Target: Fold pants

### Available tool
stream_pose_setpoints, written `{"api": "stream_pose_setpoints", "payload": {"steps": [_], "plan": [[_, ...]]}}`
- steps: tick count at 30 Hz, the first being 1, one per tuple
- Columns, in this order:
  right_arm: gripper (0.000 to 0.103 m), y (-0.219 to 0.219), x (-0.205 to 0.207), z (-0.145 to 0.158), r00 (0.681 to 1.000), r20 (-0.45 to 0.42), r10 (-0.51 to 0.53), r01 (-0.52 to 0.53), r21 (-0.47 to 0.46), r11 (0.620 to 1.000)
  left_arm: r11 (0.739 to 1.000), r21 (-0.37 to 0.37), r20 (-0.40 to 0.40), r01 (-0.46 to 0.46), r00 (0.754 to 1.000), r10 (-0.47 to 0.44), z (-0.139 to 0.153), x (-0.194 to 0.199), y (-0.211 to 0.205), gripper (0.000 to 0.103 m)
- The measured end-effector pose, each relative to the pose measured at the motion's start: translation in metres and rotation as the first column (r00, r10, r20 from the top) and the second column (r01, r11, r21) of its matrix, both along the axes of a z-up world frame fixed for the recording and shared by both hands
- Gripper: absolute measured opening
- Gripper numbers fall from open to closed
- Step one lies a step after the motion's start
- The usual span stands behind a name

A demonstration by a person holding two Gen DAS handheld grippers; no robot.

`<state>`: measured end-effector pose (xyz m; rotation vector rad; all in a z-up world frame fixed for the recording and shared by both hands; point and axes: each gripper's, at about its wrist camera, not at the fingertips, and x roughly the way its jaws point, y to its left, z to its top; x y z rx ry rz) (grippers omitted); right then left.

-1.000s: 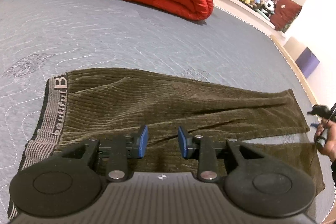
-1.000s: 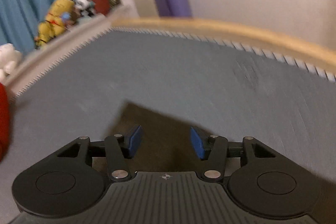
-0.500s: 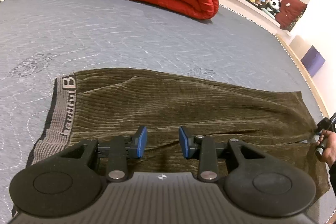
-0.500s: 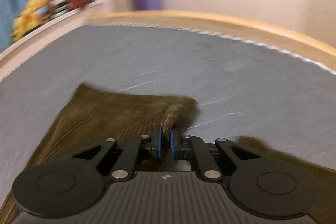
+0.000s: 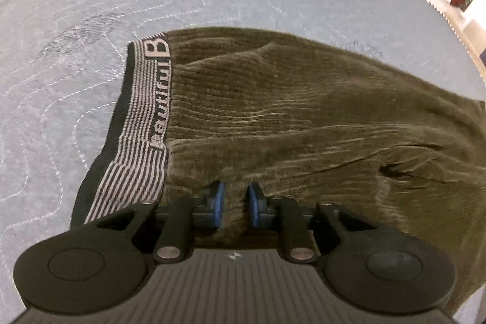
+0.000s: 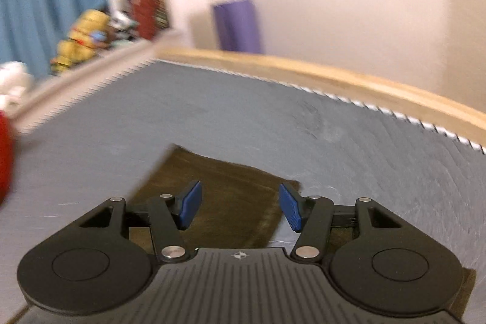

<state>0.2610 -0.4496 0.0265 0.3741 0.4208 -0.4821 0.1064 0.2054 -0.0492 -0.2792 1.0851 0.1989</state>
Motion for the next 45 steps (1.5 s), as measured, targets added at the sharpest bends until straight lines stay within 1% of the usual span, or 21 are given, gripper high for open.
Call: {"api": "stream_pose_setpoints", "payload": {"steps": [1,3,5,7,10,13,15,17,19,21,23,24,25,27,28,30,33,34,37,40,45], "plan": [[0.06,0.008,-0.014,0.012,0.998,0.029,0.048,-0.048,0.002,0.999,1.0,0.004,0.016,0.006,1.0,-0.007,0.006,-0.003,-0.002,0.03],[0.067,0.029,-0.045,0.036,0.986,0.078,0.147,-0.146,-0.012,0.989,0.999,0.031,0.056,0.02,0.998,-0.022,0.02,-0.01,-0.006,0.036],[0.073,0.05,-0.076,0.052,0.966,0.11,0.235,-0.232,-0.04,0.972,0.998,0.054,0.09,0.03,0.995,-0.035,0.032,-0.019,-0.01,0.037],[0.075,0.071,-0.106,0.062,0.94,0.128,0.316,-0.311,-0.061,0.949,0.998,0.038,0.116,0.041,0.992,-0.045,0.043,-0.027,-0.014,0.038],[0.077,0.097,-0.145,0.069,0.898,0.146,0.415,-0.412,-0.053,0.91,0.997,0.034,0.174,0.068,0.982,-0.073,0.06,-0.04,-0.021,0.043],[0.08,0.123,-0.175,0.068,0.855,0.146,0.498,-0.498,-0.039,0.866,0.995,0.06,0.204,0.086,0.974,-0.096,0.065,-0.049,-0.028,0.043],[0.082,0.137,-0.187,0.066,0.832,0.137,0.538,-0.54,-0.018,0.841,0.994,0.069,0.209,0.087,0.973,-0.1,0.065,-0.054,-0.027,0.043],[0.082,0.15,-0.192,0.06,0.804,0.139,0.579,-0.585,0.002,0.811,0.994,0.071,0.206,0.081,0.974,-0.094,0.062,-0.057,-0.023,0.043],[0.082,0.163,-0.197,0.055,0.784,0.142,0.605,-0.608,-0.025,0.793,0.995,0.077,0.203,0.064,0.976,-0.079,0.057,-0.06,-0.016,0.043],[0.083,0.169,-0.195,0.047,0.78,0.121,0.614,-0.613,-0.05,0.789,0.996,0.081,0.204,0.048,0.977,-0.063,0.054,-0.06,-0.009,0.043],[0.083,0.172,-0.189,0.043,0.779,0.1,0.619,-0.618,-0.037,0.785,0.996,0.081,0.209,0.034,0.977,-0.051,0.053,-0.06,-0.003,0.04],[0.083,0.172,-0.186,0.042,0.771,0.107,0.627,-0.629,-0.018,0.777,0.996,0.082,0.223,0.023,0.974,-0.041,0.055,-0.061,0.0,0.029],[0.083,0.172,-0.185,0.04,0.764,0.104,0.637,-0.639,-0.007,0.769,0.996,0.084,0.233,0.014,0.972,-0.034,0.056,-0.061,0.003,0.014],[0.083,0.176,-0.18,0.035,0.762,0.088,0.641,-0.644,-0.002,0.765,0.996,0.088,0.262,-0.014,0.965,-0.01,0.063,-0.06,0.011,0.006],[0.083,0.176,-0.179,0.033,0.763,0.083,0.641,-0.644,0.004,0.765,0.997,0.072,0.28,-0.032,0.96,0.011,0.067,-0.06,0.018,0.005],[0.083,0.179,-0.173,0.03,0.752,0.077,0.655,-0.658,0.022,0.753,0.997,0.024,0.293,-0.07,0.954,0.06,0.073,-0.057,0.031,0.004],[0.083,0.186,-0.17,0.029,0.734,0.065,0.676,-0.677,0.004,0.736,0.985,-0.089,0.268,-0.15,0.949,0.168,0.075,-0.043,0.059,0.004],[0.083,0.189,-0.17,0.03,0.726,0.066,0.685,-0.686,-0.006,0.728,0.982,-0.095,0.26,-0.164,0.948,0.183,0.075,-0.037,0.065,0.004],[0.083,0.195,-0.17,0.033,0.7,0.064,0.711,-0.711,-0.035,0.703,0.984,-0.034,0.24,-0.176,0.954,0.179,0.071,-0.01,0.072,0.004],[0.083,0.2,-0.17,0.038,0.679,0.058,0.732,-0.729,-0.055,0.682,0.985,0.011,0.22,-0.172,0.961,0.165,0.061,0.018,0.075,0.005],[0.083,0.202,-0.167,0.046,0.666,0.056,0.744,-0.744,-0.028,0.668,0.988,0.093,0.183,-0.122,0.978,0.103,0.035,0.073,0.074,0.008]]}}
